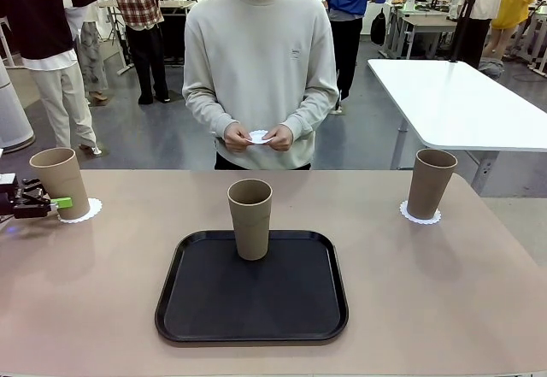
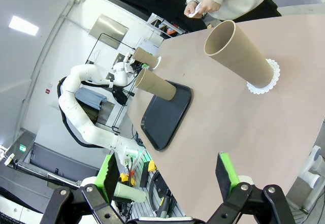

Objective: Place coasters on the table and set cups on them.
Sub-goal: Take one Reusable plastic cup from the Flat Tray and place it on a coaster set by the human.

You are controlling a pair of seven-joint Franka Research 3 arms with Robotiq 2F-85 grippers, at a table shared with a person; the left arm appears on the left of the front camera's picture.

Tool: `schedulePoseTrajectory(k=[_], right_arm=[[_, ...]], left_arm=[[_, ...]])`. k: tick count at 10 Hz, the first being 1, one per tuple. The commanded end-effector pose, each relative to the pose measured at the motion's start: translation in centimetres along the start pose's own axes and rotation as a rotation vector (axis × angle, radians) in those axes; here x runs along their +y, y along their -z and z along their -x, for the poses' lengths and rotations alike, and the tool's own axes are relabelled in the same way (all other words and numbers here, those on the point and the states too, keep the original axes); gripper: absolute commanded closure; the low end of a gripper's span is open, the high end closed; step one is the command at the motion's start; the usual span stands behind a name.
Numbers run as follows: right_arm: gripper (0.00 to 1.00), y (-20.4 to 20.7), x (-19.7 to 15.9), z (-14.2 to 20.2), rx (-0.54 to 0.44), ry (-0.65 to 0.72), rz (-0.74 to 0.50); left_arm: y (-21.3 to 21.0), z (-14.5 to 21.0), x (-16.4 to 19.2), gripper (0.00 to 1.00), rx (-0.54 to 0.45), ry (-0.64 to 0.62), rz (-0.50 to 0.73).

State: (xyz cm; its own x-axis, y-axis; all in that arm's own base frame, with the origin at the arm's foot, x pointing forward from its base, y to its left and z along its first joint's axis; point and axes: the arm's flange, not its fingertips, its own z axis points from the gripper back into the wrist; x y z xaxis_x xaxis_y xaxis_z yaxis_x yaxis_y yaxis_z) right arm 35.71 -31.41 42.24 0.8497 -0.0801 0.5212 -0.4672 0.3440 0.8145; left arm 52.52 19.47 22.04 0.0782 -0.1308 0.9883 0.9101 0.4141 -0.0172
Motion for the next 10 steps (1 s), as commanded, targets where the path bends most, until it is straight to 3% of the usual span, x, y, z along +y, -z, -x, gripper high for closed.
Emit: schedulePoseTrajectory(k=[1,5,10], right_arm=[[0.00,0.1,0.0,0.1,-0.001,0.007,-0.002],[0.00,0.1,0.0,0.1,-0.001,0.007,-0.002],[0.00,0.1,0.0,0.1,-0.001,0.007,-0.002]], left_arm=[[-0.4,-0.5,0.3,0.00,0.026,0.009,0.002],[-1.1,-0.3,0.5,0.00,0.083,-0.051,0.048],[-2.7,-0.3,0.9,0.00,0.107,-0.035,0.041]])
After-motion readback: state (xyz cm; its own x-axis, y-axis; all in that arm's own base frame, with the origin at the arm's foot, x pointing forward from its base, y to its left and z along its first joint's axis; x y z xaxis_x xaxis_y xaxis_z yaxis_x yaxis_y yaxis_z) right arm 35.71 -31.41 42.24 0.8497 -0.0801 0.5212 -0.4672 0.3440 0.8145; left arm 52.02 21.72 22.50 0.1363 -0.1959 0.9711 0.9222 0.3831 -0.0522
